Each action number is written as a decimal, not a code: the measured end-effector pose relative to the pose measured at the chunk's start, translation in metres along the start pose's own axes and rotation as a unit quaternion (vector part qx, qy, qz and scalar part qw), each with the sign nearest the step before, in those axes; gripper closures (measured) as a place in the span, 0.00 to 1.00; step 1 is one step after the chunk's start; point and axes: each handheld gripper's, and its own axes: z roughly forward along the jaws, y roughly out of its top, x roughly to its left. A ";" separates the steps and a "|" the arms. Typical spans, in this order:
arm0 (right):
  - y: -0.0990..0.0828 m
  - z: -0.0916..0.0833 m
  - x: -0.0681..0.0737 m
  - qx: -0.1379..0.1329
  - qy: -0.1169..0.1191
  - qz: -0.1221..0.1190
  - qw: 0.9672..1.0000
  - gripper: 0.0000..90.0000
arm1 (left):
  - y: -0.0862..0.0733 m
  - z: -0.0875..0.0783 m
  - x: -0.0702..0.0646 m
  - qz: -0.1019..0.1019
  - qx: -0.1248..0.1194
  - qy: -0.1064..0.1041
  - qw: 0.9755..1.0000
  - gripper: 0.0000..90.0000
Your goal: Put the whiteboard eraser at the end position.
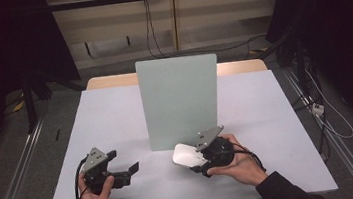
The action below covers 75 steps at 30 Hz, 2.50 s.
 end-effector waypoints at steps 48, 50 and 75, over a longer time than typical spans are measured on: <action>-0.002 0.033 -0.001 0.023 0.035 -0.001 0.999 0.34 | 0.000 0.002 0.001 -0.005 0.000 0.001 1.000 0.05; -0.002 0.033 -0.002 0.022 0.036 0.001 0.999 0.33 | 0.000 0.002 0.001 -0.005 0.000 0.001 1.000 0.05; -0.004 0.027 -0.005 -0.028 0.006 0.059 0.998 0.08 | -0.001 0.002 0.002 -0.008 0.002 0.002 1.000 0.05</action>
